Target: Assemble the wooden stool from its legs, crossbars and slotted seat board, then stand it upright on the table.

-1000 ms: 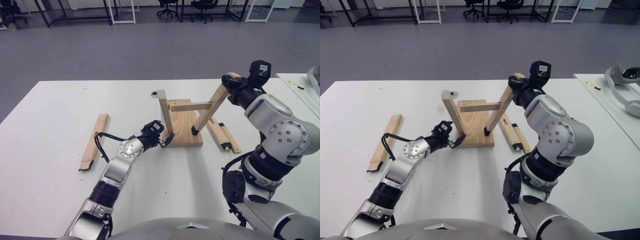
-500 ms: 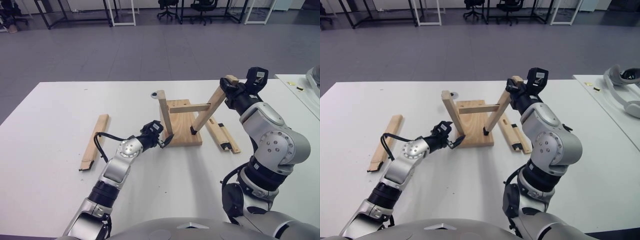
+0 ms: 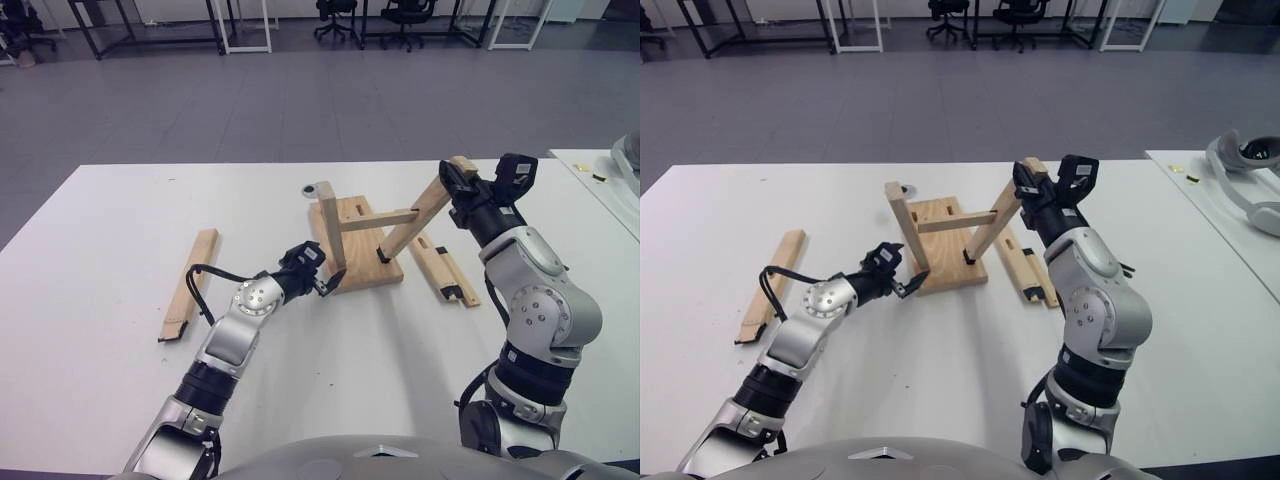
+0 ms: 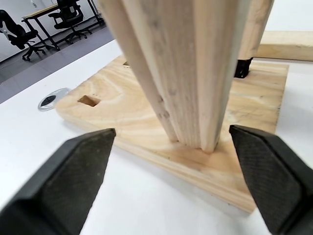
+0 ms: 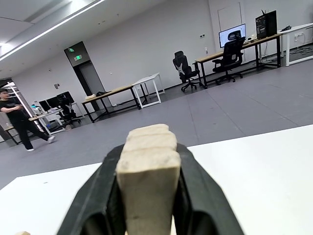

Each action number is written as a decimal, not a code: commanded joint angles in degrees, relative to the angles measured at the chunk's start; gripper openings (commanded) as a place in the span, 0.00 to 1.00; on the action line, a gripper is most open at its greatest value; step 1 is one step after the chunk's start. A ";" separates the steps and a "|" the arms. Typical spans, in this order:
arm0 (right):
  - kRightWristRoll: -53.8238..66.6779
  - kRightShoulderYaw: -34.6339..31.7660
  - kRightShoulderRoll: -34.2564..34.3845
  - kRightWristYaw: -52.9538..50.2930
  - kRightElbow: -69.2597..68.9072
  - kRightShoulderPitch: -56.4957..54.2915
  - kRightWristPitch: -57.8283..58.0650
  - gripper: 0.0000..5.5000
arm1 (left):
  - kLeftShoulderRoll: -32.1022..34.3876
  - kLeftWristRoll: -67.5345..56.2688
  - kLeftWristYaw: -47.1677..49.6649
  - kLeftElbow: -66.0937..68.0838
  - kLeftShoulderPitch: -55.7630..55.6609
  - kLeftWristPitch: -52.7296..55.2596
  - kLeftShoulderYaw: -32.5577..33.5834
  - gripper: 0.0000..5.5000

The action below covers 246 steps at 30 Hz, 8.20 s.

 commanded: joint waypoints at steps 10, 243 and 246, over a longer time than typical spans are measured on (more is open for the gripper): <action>-1.60 8.53 -5.10 0.97 8.75 5.68 2.19 0.18 | -0.13 0.30 0.28 0.38 0.43 0.52 0.52 0.78; -8.48 17.62 -6.11 18.05 44.92 -29.03 -13.01 0.38 | -5.59 0.65 12.32 -18.57 8.47 7.66 0.64 0.78; -7.44 21.32 -12.89 33.17 46.78 -30.91 -12.02 0.33 | -5.79 0.69 12.53 -17.92 8.25 7.18 0.78 0.78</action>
